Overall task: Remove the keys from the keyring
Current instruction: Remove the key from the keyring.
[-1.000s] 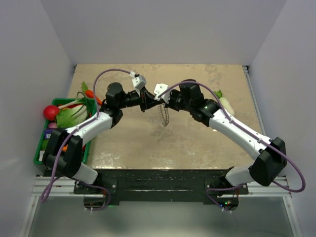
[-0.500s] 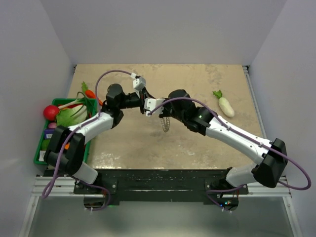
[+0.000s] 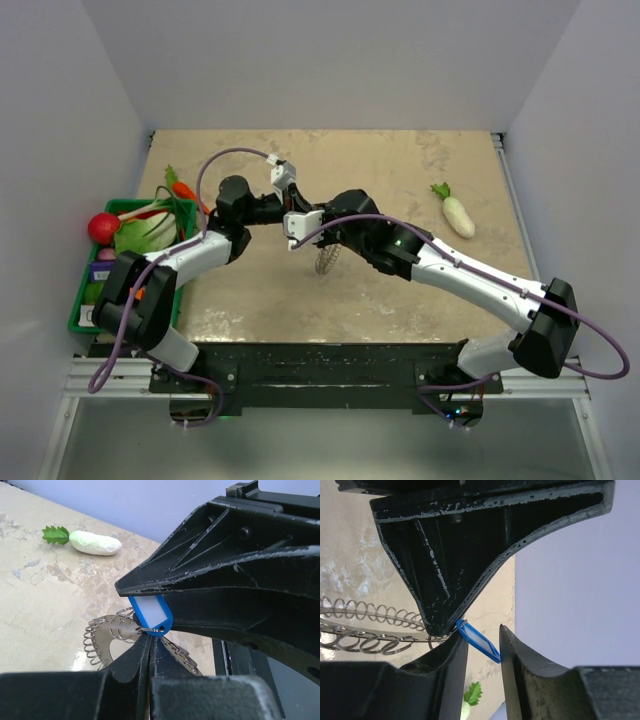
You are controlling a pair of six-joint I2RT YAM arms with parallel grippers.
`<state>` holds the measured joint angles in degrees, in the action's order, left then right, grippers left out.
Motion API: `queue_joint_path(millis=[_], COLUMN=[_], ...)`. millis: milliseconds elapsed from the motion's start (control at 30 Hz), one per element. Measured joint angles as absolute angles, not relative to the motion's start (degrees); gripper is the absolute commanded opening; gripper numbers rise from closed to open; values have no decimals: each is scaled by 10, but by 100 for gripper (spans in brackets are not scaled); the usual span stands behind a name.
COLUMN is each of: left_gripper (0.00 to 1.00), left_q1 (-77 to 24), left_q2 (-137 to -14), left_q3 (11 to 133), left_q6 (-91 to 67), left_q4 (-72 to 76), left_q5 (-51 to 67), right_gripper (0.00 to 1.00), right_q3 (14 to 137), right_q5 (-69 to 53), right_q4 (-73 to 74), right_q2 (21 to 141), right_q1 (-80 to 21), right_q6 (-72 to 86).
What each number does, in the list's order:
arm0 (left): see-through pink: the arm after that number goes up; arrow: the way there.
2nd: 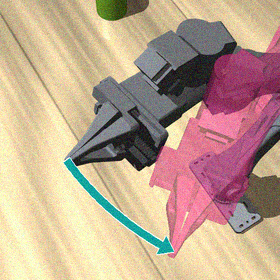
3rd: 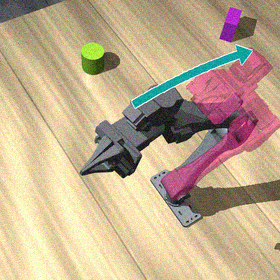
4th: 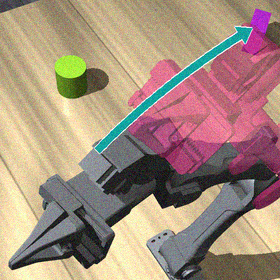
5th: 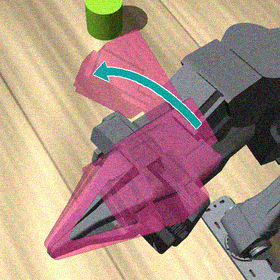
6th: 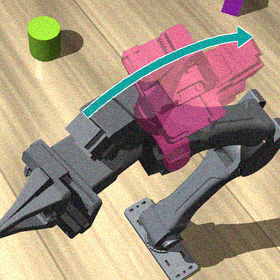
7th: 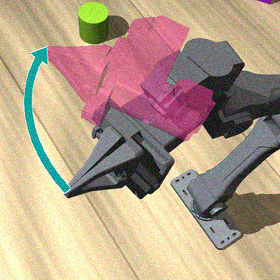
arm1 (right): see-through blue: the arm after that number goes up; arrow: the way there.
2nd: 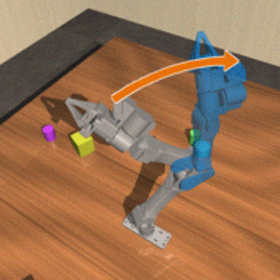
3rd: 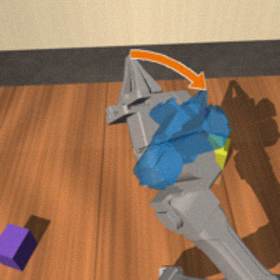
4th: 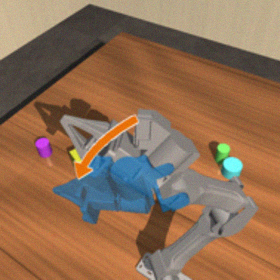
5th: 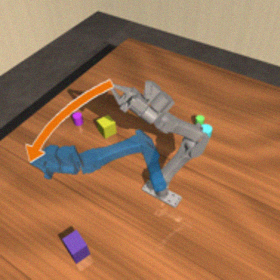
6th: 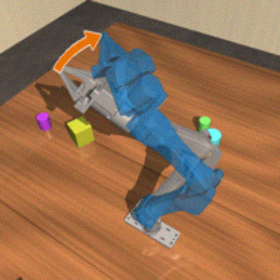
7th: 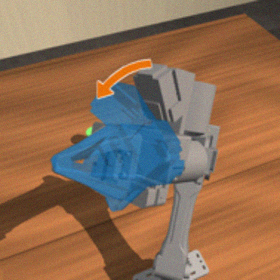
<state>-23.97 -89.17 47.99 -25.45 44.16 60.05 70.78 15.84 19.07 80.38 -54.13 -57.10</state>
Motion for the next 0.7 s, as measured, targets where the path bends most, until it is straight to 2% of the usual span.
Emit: queue_joint_path(millis=[333,700], left_gripper=[0,0], left_q1=[-240,-241], left_q2=[-892,-892], left_q3=[476,457], left_q6=[-266,-303], left_q4=[458,525], left_q5=[603,622], right_gripper=[55,62], right_q3=[707,708], right_q5=[176,185], right_q4=[165,164], right_q2=[803,792], right_q1=[-544,-547], right_q6=[-578,-573])
